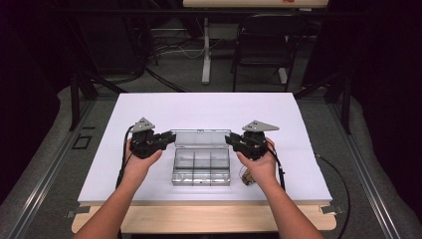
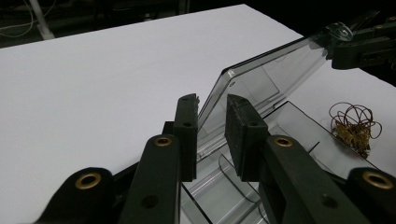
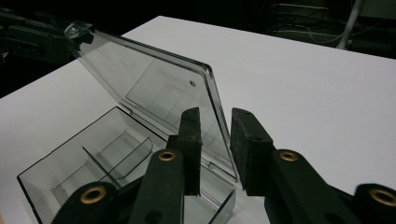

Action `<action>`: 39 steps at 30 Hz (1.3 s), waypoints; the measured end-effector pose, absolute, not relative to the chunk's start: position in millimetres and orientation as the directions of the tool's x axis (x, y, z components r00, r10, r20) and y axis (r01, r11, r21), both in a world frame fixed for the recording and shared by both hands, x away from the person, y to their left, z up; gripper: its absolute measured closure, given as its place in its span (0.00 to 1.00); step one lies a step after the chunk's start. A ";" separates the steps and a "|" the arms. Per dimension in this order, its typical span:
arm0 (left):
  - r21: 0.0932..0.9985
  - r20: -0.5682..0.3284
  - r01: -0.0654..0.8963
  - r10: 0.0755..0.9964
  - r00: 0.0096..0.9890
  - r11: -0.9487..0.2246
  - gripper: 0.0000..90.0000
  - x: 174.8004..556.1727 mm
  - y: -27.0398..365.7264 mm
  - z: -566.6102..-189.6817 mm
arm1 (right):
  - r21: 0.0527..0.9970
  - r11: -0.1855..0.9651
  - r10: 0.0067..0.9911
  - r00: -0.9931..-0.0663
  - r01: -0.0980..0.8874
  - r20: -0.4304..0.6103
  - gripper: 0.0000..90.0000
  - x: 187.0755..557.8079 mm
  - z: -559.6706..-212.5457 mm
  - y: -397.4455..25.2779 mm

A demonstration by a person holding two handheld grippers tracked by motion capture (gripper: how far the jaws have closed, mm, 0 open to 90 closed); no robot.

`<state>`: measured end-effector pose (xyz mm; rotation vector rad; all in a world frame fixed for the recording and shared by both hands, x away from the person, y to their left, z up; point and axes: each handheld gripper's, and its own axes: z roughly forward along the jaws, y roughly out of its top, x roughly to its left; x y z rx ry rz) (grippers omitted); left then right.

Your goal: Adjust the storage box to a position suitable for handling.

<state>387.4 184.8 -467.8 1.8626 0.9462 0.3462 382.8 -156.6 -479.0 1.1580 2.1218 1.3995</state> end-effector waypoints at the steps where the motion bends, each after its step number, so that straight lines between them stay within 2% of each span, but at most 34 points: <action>1: 0.862 -0.164 0.458 0.738 0.655 -0.215 0.83 388.1 184.7 -467.8 | 0.879 0.180 0.780 -0.609 0.442 0.147 0.81 383.9 -479.7 -156.9; 14: 0.860 -0.169 0.466 0.745 0.646 -0.209 0.82 394.6 183.1 -469.3 | 0.874 0.184 0.779 -0.609 0.449 0.149 0.78 392.3 -490.1 -154.6; 39: 0.844 -0.207 0.500 0.743 0.636 -0.193 0.78 403.0 180.5 -487.4 | 0.859 0.178 0.778 -0.603 0.481 0.177 0.78 401.5 -507.9 -153.3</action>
